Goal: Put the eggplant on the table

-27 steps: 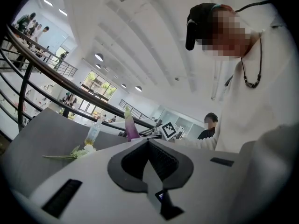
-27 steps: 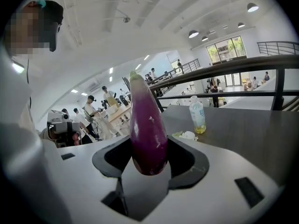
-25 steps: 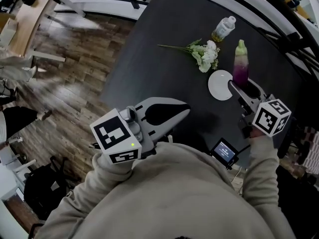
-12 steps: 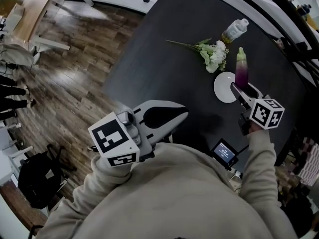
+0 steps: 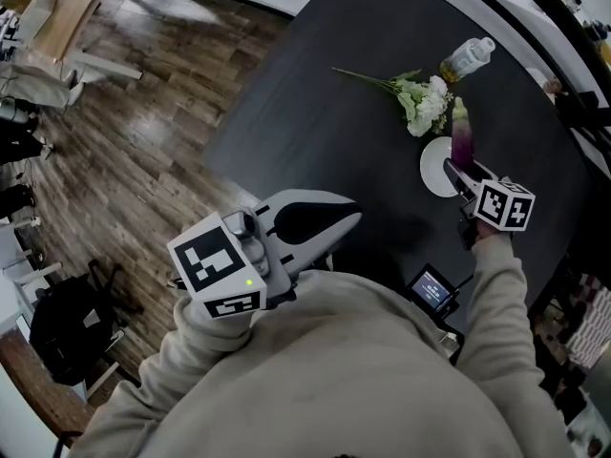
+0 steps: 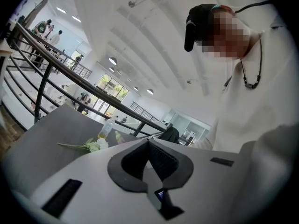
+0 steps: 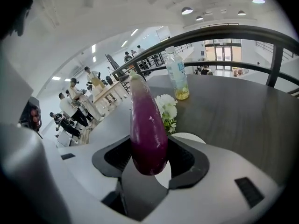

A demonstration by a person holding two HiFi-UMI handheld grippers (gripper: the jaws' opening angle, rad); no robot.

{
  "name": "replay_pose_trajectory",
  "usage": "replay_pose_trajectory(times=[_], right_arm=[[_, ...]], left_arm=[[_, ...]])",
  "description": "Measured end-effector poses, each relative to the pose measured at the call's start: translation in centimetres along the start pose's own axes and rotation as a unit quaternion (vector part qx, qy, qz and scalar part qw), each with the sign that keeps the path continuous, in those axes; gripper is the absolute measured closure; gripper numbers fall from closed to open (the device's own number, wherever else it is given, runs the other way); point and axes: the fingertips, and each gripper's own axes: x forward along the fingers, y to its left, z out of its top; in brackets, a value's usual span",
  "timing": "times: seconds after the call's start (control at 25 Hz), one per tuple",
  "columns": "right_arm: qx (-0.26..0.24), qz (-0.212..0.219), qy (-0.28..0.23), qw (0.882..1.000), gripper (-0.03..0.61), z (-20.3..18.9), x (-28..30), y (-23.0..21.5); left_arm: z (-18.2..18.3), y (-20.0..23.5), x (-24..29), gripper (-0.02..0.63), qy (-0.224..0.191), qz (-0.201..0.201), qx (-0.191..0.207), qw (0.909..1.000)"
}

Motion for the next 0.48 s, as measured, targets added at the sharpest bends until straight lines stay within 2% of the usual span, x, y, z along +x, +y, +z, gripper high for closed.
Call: replay_pose_trajectory(times=[0.48], right_arm=[[0.0, -0.035, 0.048, 0.998, 0.341, -2.8, 2.3, -2.7]], left_arm=[[-0.8, 0.1, 0.0, 0.607, 0.003, 0.002, -0.006, 1.0]])
